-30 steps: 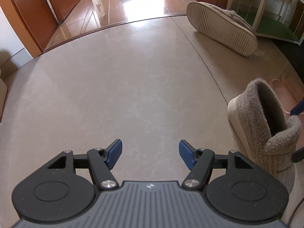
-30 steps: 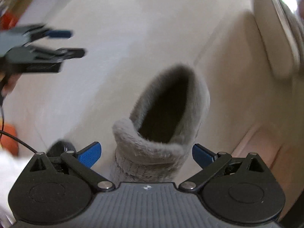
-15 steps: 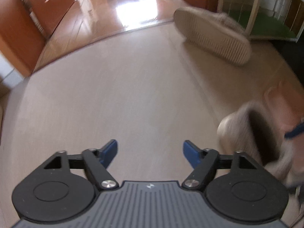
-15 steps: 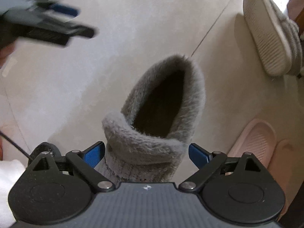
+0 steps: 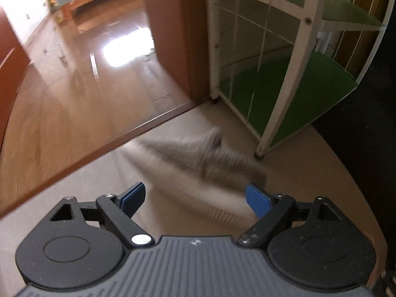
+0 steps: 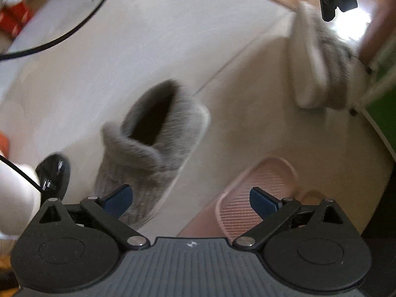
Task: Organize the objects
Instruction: 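Set the grey slipper upright beside the pink slippers, open right gripper, then grasp the other grey slipper's collar with the left gripper and lift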
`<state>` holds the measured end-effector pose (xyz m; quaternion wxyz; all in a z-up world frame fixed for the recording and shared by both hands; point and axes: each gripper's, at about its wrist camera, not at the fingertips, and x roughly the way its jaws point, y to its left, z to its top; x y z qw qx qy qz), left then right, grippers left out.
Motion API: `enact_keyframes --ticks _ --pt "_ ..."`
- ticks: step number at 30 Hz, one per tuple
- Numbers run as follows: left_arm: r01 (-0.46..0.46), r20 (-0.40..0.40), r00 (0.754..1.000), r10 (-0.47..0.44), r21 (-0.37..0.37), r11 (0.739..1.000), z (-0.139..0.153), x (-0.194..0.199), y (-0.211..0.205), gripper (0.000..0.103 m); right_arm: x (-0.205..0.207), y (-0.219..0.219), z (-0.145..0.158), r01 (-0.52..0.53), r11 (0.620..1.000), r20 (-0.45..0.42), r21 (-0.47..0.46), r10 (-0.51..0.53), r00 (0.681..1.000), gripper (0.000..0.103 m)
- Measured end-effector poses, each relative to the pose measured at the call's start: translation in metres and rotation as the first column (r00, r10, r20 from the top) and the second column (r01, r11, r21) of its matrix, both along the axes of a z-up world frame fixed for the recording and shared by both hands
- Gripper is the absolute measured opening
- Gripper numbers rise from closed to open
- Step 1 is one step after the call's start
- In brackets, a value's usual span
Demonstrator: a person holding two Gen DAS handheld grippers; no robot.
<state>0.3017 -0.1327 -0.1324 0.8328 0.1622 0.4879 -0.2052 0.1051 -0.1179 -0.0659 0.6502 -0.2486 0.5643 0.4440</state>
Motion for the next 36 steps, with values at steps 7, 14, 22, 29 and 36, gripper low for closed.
enact_keyframes --ticks 7,14,22,29,36 --pt "0.046 0.014 0.999 -0.050 0.210 0.977 -0.045 0.059 -0.079 0.076 0.023 -0.037 0.012 0.152 0.980 -0.022 0.126 -0.150 0.988 0.102" --pt "0.045 -0.058 0.998 -0.030 0.265 0.963 -0.084 0.081 -0.091 0.073 0.023 -0.056 0.005 0.153 0.980 -0.040 0.129 -0.149 0.988 0.103" --pt "0.076 -0.027 0.997 -0.071 0.402 0.912 -0.115 0.087 -0.105 0.053 0.030 -0.077 -0.012 0.217 0.972 -0.080 0.092 -0.210 0.974 0.103" --pt "0.121 -0.001 0.991 -0.132 0.404 0.907 -0.105 0.074 -0.096 0.039 0.029 -0.080 -0.012 0.222 0.970 -0.090 0.099 -0.214 0.973 0.103" --pt "0.161 -0.001 0.984 -0.180 0.456 0.876 -0.101 0.059 -0.080 0.037 0.029 -0.079 -0.014 0.230 0.969 -0.104 0.091 -0.220 0.970 0.103"
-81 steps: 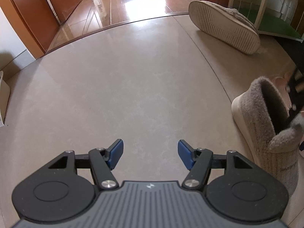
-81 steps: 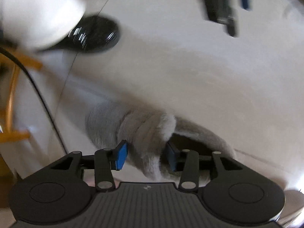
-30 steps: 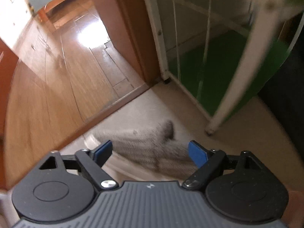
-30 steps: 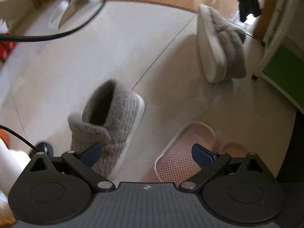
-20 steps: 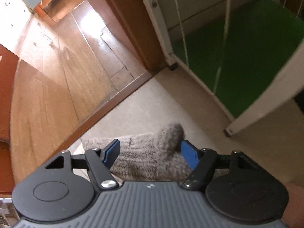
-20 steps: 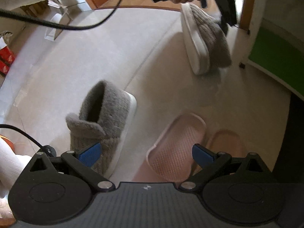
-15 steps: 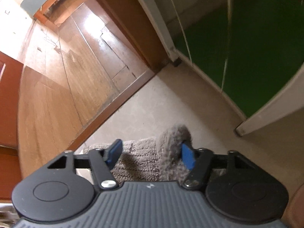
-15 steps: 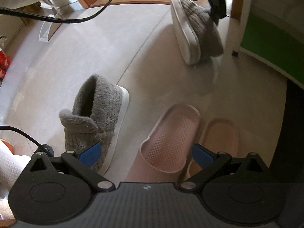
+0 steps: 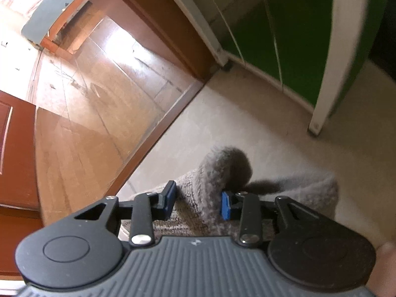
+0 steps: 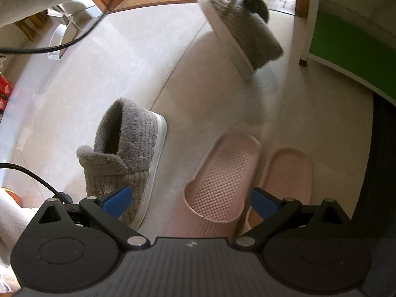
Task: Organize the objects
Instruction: 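Grasp the other grey slipper's collar with the left gripper and lift, then carry the grey slipper beside the placed grey slipper, open left gripper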
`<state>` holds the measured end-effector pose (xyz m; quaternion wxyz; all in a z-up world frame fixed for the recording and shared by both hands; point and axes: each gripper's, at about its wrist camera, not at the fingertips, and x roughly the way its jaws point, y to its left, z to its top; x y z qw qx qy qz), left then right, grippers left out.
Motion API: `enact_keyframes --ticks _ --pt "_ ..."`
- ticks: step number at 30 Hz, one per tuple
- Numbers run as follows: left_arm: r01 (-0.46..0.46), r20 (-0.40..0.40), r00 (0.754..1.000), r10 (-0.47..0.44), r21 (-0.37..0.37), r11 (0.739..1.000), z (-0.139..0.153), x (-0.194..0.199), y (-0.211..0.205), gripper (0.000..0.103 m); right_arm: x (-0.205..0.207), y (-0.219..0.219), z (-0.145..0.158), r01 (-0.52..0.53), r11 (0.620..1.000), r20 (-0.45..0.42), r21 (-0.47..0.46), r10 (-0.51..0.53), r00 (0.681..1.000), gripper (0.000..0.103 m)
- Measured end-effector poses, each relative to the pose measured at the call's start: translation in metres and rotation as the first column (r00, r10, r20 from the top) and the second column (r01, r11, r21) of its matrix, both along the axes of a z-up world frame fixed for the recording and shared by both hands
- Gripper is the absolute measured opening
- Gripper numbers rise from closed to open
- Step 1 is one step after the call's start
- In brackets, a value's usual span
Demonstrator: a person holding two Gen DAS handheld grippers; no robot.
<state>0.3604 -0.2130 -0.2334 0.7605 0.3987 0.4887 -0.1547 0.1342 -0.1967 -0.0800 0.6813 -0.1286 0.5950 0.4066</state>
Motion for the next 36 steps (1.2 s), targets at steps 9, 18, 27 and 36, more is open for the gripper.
enact_keyframes --ticks 9,18,27,36 --pt "0.027 0.015 1.000 -0.027 0.045 0.999 0.004 -0.009 0.010 0.025 0.004 0.000 -0.003 0.018 1.000 -0.015 -0.012 -0.018 1.000 0.103" --pt "-0.023 -0.031 0.999 0.026 0.097 0.995 -0.005 -0.024 0.045 0.032 0.007 0.000 -0.007 0.030 0.999 -0.042 -0.017 -0.031 0.999 0.103" --pt "-0.090 -0.017 0.996 0.093 0.133 0.987 -0.012 -0.021 0.060 0.016 0.007 0.000 -0.009 0.034 0.999 -0.040 -0.024 -0.035 0.999 0.103" --pt "-0.172 0.079 0.982 0.169 0.032 0.984 0.017 -0.039 0.092 0.013 0.009 -0.002 -0.011 0.047 0.999 -0.041 -0.023 -0.048 0.998 0.103"
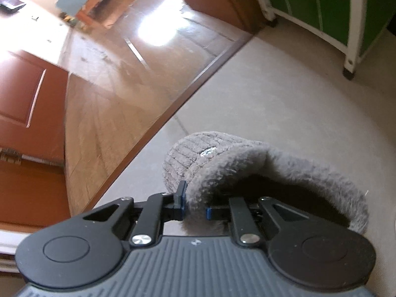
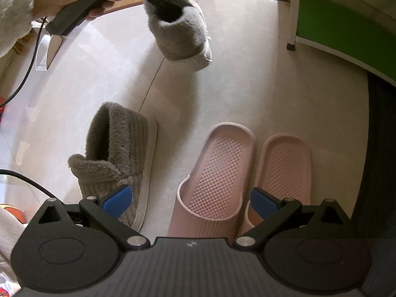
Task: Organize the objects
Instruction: 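Carry the grey slipper beside the placed grey slipper, open left gripper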
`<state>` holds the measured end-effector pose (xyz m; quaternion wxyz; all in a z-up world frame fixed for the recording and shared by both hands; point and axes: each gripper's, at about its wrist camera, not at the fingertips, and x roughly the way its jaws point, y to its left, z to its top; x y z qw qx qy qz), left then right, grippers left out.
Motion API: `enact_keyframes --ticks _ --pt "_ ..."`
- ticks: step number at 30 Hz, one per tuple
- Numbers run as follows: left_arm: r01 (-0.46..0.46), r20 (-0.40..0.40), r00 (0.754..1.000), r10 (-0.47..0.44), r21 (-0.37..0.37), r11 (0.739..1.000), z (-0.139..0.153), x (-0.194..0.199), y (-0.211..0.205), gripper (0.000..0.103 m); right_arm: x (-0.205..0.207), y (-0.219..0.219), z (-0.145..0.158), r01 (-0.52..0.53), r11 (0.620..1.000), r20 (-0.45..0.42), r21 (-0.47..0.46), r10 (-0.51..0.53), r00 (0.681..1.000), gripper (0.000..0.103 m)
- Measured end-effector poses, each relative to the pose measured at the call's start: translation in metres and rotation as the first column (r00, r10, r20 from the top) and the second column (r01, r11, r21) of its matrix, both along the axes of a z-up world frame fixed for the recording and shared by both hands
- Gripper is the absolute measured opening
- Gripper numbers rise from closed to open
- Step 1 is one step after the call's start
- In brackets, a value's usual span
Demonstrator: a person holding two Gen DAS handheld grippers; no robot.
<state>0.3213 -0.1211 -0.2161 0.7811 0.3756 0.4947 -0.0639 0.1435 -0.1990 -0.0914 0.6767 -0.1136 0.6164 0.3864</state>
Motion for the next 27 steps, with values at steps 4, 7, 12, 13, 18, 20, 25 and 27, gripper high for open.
enact_keyframes --ticks 4,7,12,13,18,20,25,27 --pt "-0.069 0.014 0.997 0.069 -0.028 0.997 0.018 -0.008 0.024 0.013 -0.001 0.004 0.003 -0.010 1.000 0.006 0.008 0.010 1.000 0.103" --pt "-0.072 0.035 0.997 0.074 -0.042 0.997 0.036 -0.025 0.041 0.013 -0.005 0.010 0.011 -0.035 0.999 0.031 0.034 0.034 0.999 0.103" --pt "-0.086 0.071 0.993 0.090 -0.049 0.995 0.062 -0.056 0.075 0.013 -0.011 0.021 0.018 -0.070 0.995 0.048 0.065 0.067 0.997 0.103" --pt "-0.093 0.075 0.992 0.097 -0.054 0.994 0.066 -0.064 0.084 0.013 -0.012 0.024 0.019 -0.071 0.995 0.046 0.068 0.068 0.997 0.103" --pt "-0.073 0.092 0.993 0.080 -0.077 0.994 0.076 -0.104 0.125 0.013 -0.023 0.044 0.024 -0.126 0.989 0.083 0.080 0.119 0.989 0.103" --pt "-0.032 0.101 0.994 0.040 -0.081 0.996 0.073 -0.125 0.138 0.013 -0.028 0.052 0.025 -0.141 0.986 0.098 0.089 0.132 0.986 0.103" --pt "0.064 0.069 0.996 -0.057 -0.102 0.993 0.052 -0.175 0.160 0.014 -0.039 0.074 0.019 -0.175 0.980 0.103 0.093 0.166 0.981 0.103" --pt "0.095 0.049 0.995 -0.091 -0.107 0.990 0.042 -0.194 0.164 0.014 -0.040 0.081 0.015 -0.180 0.980 0.101 0.080 0.172 0.980 0.103"
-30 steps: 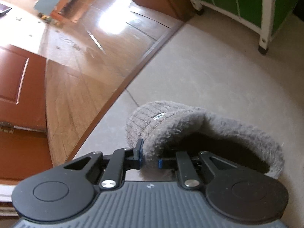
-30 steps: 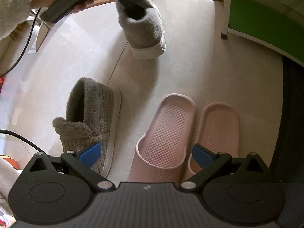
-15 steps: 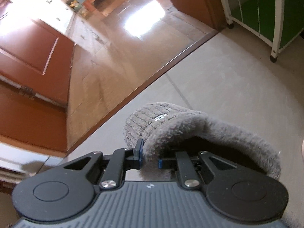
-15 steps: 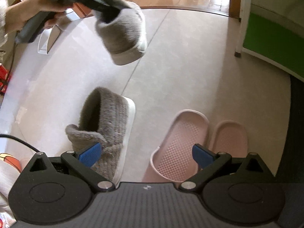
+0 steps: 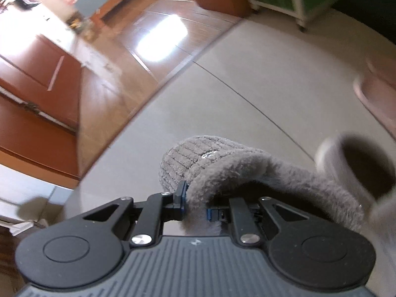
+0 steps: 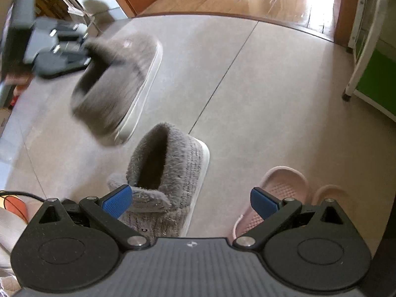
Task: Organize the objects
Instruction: 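Carry the grey slipper beside the placed grey slipper, open left gripper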
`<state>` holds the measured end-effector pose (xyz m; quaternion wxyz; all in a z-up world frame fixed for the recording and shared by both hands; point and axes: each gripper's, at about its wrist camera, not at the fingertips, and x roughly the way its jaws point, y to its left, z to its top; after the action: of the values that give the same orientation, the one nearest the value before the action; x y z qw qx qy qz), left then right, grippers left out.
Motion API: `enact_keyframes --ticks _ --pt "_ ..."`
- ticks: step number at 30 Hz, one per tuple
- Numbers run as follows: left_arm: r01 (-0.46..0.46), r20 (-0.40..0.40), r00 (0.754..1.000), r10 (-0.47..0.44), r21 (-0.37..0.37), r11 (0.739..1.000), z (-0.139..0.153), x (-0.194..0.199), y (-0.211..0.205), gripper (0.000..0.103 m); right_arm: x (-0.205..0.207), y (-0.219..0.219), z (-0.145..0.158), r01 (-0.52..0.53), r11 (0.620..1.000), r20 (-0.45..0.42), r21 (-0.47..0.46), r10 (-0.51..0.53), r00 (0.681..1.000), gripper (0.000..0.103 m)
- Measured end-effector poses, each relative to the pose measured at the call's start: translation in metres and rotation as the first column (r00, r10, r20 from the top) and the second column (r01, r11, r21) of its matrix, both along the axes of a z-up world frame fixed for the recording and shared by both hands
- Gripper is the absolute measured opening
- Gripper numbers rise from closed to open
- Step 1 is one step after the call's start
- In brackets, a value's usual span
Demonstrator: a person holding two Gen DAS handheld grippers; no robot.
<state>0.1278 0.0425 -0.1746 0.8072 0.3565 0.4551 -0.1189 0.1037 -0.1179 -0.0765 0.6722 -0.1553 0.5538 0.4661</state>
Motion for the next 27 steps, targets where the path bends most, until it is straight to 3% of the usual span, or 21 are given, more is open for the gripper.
enact_keyframes --ticks 7,12,16,17,22,25,27 --pt "0.098 -0.131 0.986 -0.107 -0.072 0.993 -0.044 -0.063 0.006 0.017 -0.003 0.023 -0.006 -0.011 0.999 0.036 -0.039 0.013 0.999 0.103" --pt "0.029 -0.232 0.970 -0.073 -0.188 0.982 -0.044 -0.087 0.013 0.037 -0.016 0.044 -0.001 -0.085 0.992 0.107 -0.093 0.095 0.990 0.103" --pt "-0.065 -0.207 0.978 0.000 -0.307 0.949 -0.025 -0.102 0.033 0.070 -0.032 0.070 0.006 -0.164 0.976 0.169 -0.142 0.188 0.968 0.103" --pt "-0.085 -0.193 0.981 0.026 -0.307 0.948 -0.022 -0.104 0.039 0.074 -0.036 0.077 0.009 -0.176 0.973 0.175 -0.148 0.201 0.964 0.103" --pt "-0.175 -0.188 0.974 0.124 -0.285 0.943 -0.025 -0.101 0.064 0.074 -0.066 0.111 0.012 -0.254 0.955 0.138 -0.154 0.275 0.951 0.102" --pt "-0.158 -0.156 0.980 0.123 -0.242 0.957 -0.027 -0.098 0.074 0.074 -0.087 0.131 0.006 -0.280 0.940 0.091 -0.193 0.302 0.949 0.099" --pt "-0.161 -0.113 0.984 0.139 -0.215 0.963 -0.024 -0.095 0.082 0.074 -0.103 0.144 0.002 -0.266 0.938 0.093 -0.222 0.292 0.952 0.092"
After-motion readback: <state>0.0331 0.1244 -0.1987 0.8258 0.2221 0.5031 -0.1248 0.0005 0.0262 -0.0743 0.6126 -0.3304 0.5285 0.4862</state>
